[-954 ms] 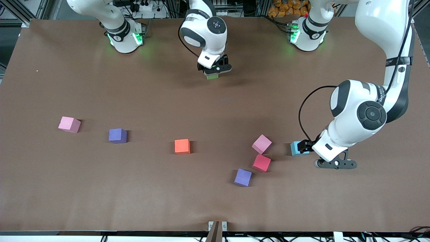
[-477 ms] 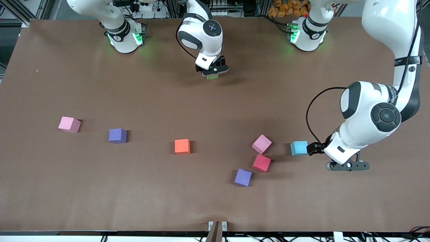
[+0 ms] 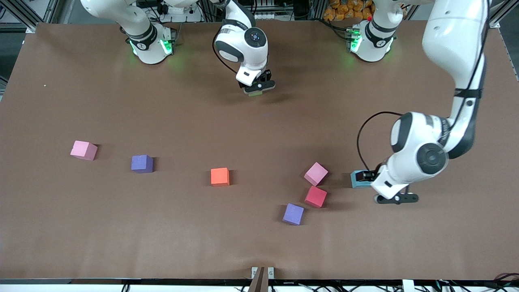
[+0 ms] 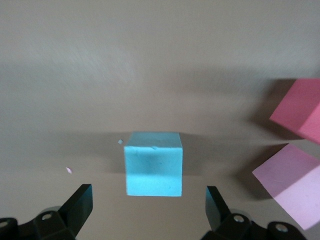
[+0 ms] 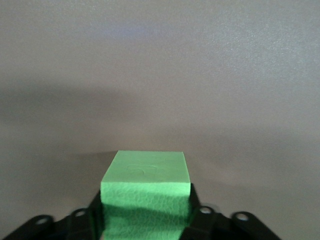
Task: Arrange blocks into number 1
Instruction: 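Lift the green cube with the right gripper while the left gripper grasps the cyan cube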
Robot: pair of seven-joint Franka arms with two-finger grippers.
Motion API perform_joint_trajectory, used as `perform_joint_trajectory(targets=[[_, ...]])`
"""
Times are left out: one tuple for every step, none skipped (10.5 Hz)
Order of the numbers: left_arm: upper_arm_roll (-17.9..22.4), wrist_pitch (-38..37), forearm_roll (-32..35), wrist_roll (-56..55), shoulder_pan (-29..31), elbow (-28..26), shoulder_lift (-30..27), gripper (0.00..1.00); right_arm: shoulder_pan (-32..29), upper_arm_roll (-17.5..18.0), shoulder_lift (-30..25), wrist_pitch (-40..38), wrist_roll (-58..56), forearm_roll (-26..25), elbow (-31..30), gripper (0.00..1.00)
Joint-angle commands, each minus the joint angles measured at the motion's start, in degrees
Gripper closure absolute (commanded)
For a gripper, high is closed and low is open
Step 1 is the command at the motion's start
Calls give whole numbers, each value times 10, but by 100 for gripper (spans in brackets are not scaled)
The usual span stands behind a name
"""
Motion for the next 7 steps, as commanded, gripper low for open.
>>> perform_joint_trajectory(targets=[[-1,-1,10,-20,-2,-30,-4,0,-15,8,-7,-26,62,-5,0,100],[0,0,15,-20,-4,-38,-2,0,-19,13,-13,-27,89,-1,0,100],[0,0,17,-20,-4,-37,5,0,-26,15,-15,-27,108,14,1,100],[0,0,17,-20,-4,-37,6,0,-28,16,-19,-28,112,21,1,100],[0,0,17,-18,-8,-37,9,0,-31,16,-19,-28,113,22,1,100],[1,2,21,-16,-7,-33,15,0,-32,16,-19,-27,114,21,3,100],[0,5,33,-16,-8,-31,20,0,-34,15,-19,-21,107,21,5,100]])
